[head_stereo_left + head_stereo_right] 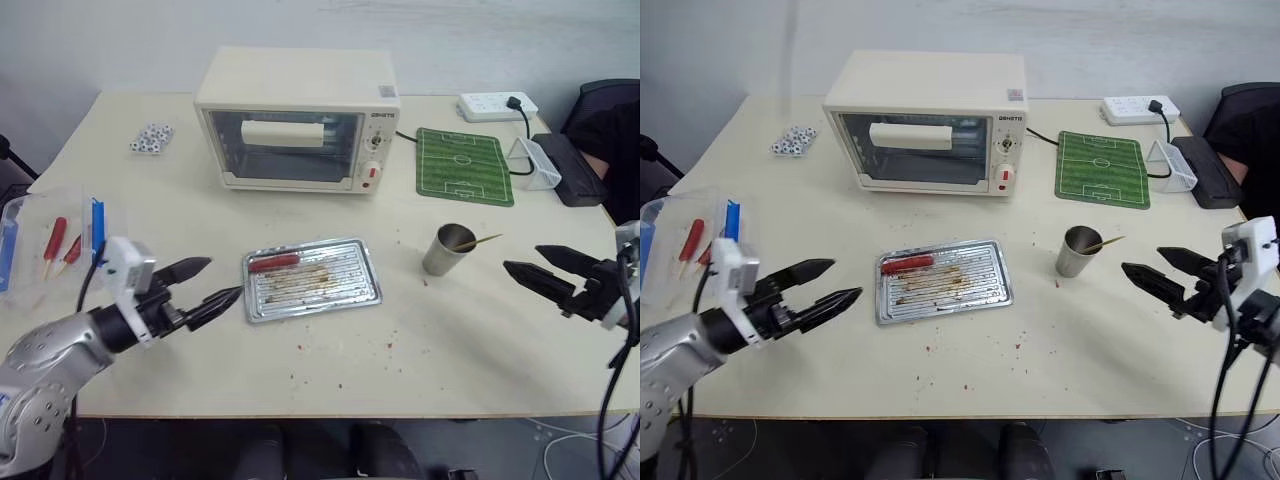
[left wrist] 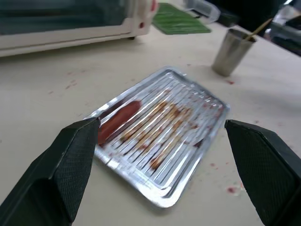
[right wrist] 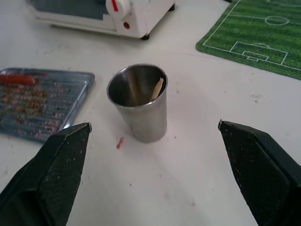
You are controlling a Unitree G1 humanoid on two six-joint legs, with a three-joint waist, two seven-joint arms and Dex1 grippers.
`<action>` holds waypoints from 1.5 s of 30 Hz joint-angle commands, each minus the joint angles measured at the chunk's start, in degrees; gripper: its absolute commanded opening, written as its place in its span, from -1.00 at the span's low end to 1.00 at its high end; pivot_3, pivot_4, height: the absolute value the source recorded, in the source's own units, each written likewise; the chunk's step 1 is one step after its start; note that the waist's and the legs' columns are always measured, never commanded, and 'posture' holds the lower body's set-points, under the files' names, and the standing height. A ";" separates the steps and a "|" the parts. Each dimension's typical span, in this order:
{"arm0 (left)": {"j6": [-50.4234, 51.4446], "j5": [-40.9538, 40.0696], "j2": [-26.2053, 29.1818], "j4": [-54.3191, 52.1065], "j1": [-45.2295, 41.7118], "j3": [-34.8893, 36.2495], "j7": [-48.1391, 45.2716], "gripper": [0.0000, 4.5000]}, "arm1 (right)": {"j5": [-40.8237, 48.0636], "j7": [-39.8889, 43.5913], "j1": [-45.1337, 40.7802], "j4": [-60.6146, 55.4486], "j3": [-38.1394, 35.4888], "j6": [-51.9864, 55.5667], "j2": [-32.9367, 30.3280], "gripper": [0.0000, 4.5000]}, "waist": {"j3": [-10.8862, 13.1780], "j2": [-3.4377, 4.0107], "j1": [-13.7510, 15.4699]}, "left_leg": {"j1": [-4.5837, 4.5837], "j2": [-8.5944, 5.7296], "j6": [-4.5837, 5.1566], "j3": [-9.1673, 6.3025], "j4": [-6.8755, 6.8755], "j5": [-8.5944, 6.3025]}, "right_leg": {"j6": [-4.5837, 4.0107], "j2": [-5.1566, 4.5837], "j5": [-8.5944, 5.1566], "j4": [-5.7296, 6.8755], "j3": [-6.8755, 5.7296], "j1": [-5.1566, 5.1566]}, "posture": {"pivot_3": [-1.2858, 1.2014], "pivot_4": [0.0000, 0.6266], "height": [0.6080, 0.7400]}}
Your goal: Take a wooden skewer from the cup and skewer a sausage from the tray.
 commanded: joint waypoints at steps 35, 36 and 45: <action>-3.81 5.62 -6.78 8.57 -23.93 -18.70 -5.57 1.00 | 0.99 -17.71 -10.86 4.79 9.15 -13.69 17.89 -0.97 | 0.00 0.01 -0.06 | -0.01 -0.01 0.06 0.05 0.04 0.04 | 0.02 0.24 0.00 0.19 0.03 -0.09 | 0.03 -0.52 1.00; -3.87 5.75 -6.86 8.72 -24.11 -18.79 -5.62 1.00 | 1.36 -17.96 -11.38 4.67 8.91 -13.54 17.68 -0.97 | 0.00 0.01 -0.08 | -0.01 -0.01 0.06 0.05 0.04 0.04 | 0.02 0.24 0.00 0.19 0.03 -0.09 | 0.03 -0.52 1.00; -4.56 6.89 -7.77 9.60 -24.82 -19.38 -6.09 1.00 | 6.27 -20.61 -14.50 0.63 7.39 -9.36 12.99 -0.97 | 0.00 0.01 0.00 | -0.04 -0.01 0.06 0.04 0.04 0.04 | 0.02 0.17 0.00 0.17 0.02 -0.09 | 0.03 -0.52 1.00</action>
